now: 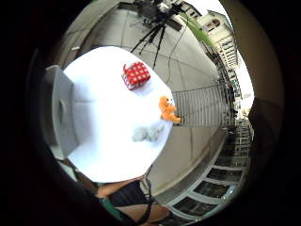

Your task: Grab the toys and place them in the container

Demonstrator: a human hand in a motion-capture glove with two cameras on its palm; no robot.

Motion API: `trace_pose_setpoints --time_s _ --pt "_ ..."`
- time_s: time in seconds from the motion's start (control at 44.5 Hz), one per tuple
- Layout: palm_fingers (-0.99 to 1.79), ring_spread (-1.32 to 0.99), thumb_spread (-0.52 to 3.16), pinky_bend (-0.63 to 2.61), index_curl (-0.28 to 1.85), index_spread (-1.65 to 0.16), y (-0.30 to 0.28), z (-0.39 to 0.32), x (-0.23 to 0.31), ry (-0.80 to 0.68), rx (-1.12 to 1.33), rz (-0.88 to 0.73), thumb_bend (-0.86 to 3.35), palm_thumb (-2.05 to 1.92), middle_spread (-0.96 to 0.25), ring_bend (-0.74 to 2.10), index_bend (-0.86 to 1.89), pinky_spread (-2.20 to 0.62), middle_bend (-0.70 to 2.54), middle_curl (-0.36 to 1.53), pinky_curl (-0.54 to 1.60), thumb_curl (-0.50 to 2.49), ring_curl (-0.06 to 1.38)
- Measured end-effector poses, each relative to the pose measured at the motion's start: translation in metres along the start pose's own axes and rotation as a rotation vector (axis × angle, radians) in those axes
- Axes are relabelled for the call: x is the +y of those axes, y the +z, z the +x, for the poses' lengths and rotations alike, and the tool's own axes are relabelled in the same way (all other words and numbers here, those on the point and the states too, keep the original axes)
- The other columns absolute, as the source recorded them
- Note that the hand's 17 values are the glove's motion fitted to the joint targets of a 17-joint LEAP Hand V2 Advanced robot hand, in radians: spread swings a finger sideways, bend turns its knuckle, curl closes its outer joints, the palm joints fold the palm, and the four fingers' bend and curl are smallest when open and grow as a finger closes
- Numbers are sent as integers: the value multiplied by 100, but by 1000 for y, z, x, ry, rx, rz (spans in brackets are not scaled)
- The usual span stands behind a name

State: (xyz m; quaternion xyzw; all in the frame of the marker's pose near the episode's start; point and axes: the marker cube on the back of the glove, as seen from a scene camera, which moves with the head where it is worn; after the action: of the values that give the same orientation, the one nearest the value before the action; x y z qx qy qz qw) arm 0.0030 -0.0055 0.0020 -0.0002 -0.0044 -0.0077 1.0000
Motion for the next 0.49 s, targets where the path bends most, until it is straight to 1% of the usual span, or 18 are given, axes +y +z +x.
trace_pose_setpoints --time_s 0.112,0.225,0.337,0.494 --pt "7 -18 78 52 8 -18 1 2 0 5 10 15 -4 -7 -7 17 17 -7 20 8 15 -1 3" --pt "4 -23 108 55 12 -22 3 4 3 24 26 10 -4 -7 -9 18 17 -9 21 12 19 0 5" --pt "3 -26 123 56 15 -25 3 10 5 16 32 -9 -4 -8 -10 20 17 -8 21 16 22 1 8" --pt "3 -29 130 56 19 -28 6 36 9 1 38 -1 -6 -9 -11 23 17 -7 20 20 24 2 11"
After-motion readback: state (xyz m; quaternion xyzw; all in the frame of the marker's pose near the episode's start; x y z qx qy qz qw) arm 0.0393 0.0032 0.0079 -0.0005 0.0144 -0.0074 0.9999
